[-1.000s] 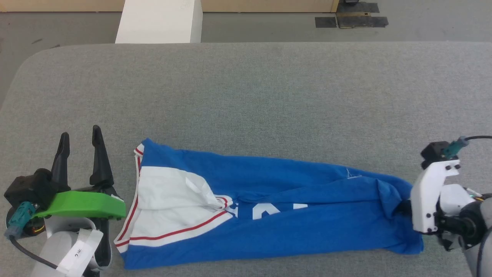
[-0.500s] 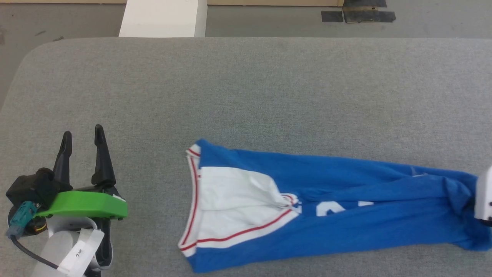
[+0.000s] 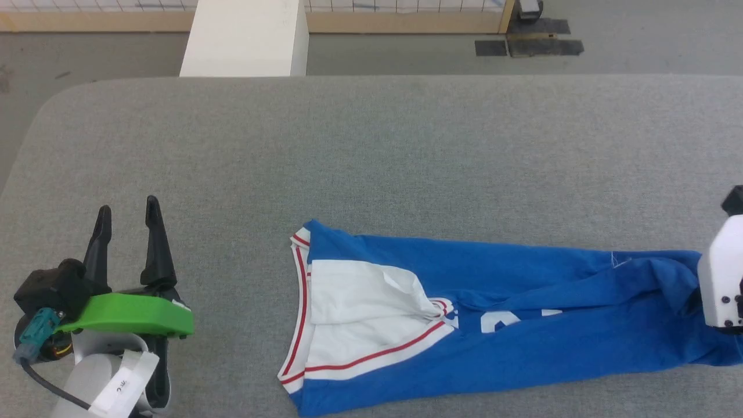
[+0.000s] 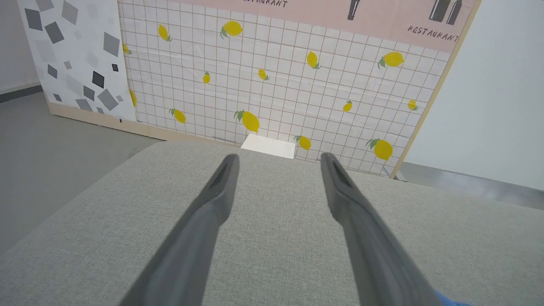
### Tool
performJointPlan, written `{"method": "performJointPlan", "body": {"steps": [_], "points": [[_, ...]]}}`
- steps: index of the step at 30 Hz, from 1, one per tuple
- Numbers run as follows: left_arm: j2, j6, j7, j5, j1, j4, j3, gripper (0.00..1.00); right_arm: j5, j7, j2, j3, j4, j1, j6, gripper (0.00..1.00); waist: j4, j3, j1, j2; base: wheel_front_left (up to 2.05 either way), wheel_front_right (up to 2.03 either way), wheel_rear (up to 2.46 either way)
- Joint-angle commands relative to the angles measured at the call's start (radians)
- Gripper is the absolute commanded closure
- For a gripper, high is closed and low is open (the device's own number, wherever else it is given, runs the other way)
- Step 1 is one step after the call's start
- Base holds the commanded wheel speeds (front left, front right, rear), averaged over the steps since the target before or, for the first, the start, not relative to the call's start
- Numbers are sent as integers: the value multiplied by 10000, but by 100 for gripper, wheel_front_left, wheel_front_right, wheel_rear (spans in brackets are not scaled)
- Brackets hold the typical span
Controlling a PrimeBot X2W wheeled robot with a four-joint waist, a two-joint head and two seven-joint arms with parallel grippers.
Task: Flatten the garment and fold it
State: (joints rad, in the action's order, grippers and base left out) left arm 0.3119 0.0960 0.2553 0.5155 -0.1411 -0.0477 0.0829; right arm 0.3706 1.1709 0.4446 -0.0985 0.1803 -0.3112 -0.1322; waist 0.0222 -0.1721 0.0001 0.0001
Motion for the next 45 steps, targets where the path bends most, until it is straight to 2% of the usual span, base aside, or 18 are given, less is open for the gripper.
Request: {"method": "performJointPlan", "body": {"steps": [1, 9, 17, 25, 36, 45], "points": [[46, -18, -41, -111, 198, -7, 15, 0, 160, 301, 88, 201, -333, 134, 15, 100, -52, 157, -1, -1, 0, 0, 0], [55, 19, -97, -60, 314, 27, 77, 0, 1254, 1423, 142, 1341, -2428, 305, 15, 100, -66, 412, -1, -1, 0, 0, 0], [81, 81, -103, -4, 425, 75, 70, 0, 2141, 1460, -651, 2906, -2974, -229, 15, 100, -134, 575, -1, -1, 0, 0, 0], [41, 74, -90, 40, 398, 135, 143, 0, 2719, 649, -1819, 4693, -2230, -1360, 15, 100, 3, 428, -1, -1, 0, 0, 0], [-22, 65, -45, 55, 260, 197, 177, 0, 3237, -858, -3339, 6708, -345, -3094, 15, 100, 323, -75, -1, -1, 0, 0, 0], [-264, -55, -2, 25, -106, 178, 383, 0, 3515, -2462, -3895, 7982, 1536, -4034, 15, 100, 777, -746, -1, -1, 0, 0, 0]]}}
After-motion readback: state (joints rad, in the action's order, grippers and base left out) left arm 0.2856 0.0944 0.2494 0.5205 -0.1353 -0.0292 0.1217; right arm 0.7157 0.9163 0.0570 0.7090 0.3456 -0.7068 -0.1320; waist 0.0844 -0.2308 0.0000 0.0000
